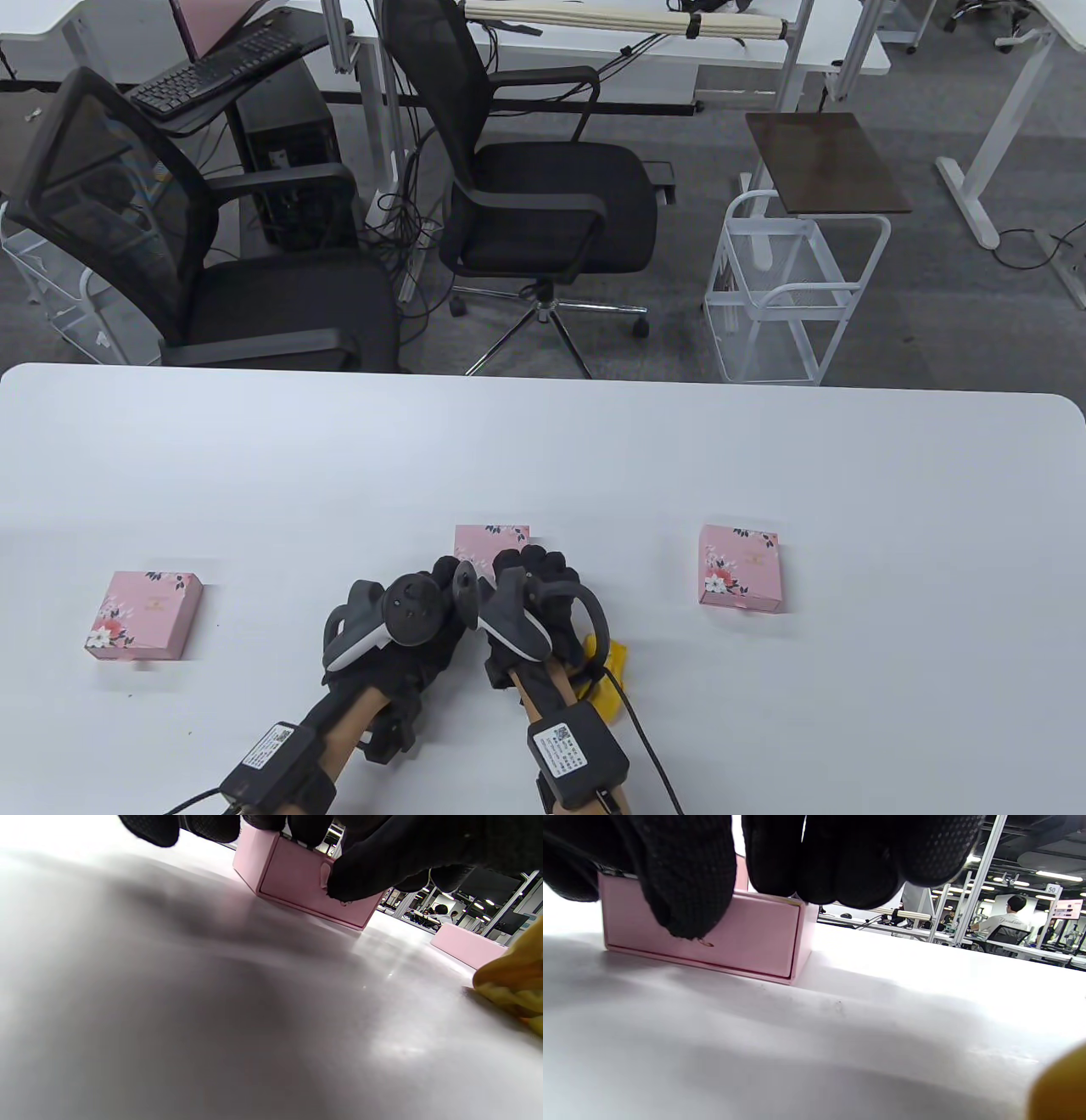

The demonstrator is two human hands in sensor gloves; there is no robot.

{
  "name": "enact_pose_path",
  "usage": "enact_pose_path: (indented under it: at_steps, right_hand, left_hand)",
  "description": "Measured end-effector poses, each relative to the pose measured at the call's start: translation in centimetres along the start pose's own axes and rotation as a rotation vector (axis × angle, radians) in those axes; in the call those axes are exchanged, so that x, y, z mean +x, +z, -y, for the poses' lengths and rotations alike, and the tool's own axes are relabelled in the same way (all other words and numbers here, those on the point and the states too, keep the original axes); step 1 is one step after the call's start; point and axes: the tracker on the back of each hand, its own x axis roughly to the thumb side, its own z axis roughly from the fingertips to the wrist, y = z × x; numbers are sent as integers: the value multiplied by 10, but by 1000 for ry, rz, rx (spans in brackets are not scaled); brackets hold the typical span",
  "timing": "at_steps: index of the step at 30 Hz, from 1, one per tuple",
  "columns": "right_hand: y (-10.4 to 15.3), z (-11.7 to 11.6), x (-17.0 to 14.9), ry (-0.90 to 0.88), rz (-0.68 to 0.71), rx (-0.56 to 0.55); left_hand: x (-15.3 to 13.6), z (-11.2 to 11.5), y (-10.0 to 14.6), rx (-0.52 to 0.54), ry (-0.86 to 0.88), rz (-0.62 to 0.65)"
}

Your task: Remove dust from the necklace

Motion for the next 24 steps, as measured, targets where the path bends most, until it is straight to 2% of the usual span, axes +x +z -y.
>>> enact_pose_path:
  at_steps: [4,6,9,11,13,14,16,18,21,24]
  right_hand:
    - [3,11,-3,6,16,62]
    - [4,18,-6,1,24,104]
    - [2,24,-8,-81,7,90]
    - [0,19,-5,-173,-13,99]
    - [-6,9,0,-235,-43,173]
    - [-11,3,3,-240,-59,235]
    - [-16,-4,4,-279,-80,288]
    - [-18,-8,7,-304,-92,305]
    - [-19,-10,10,-204,-122,334]
    - [-20,-10,8,-265,-134,288]
  left_hand:
    - [-2,-3,1,-5,19,7]
    - [-5,-11,6,28,9,-5]
    - [-11,-29,19,76,35,-27]
    - [-16,-41,30,87,54,-40]
    - [-23,-53,47,138,86,-51]
    - [-26,-56,55,174,114,-45]
    - [-31,-57,66,205,147,-39]
    - [-34,-56,74,227,157,-32]
    - [-38,-55,79,245,167,-22]
    - [-40,-55,79,249,182,-22]
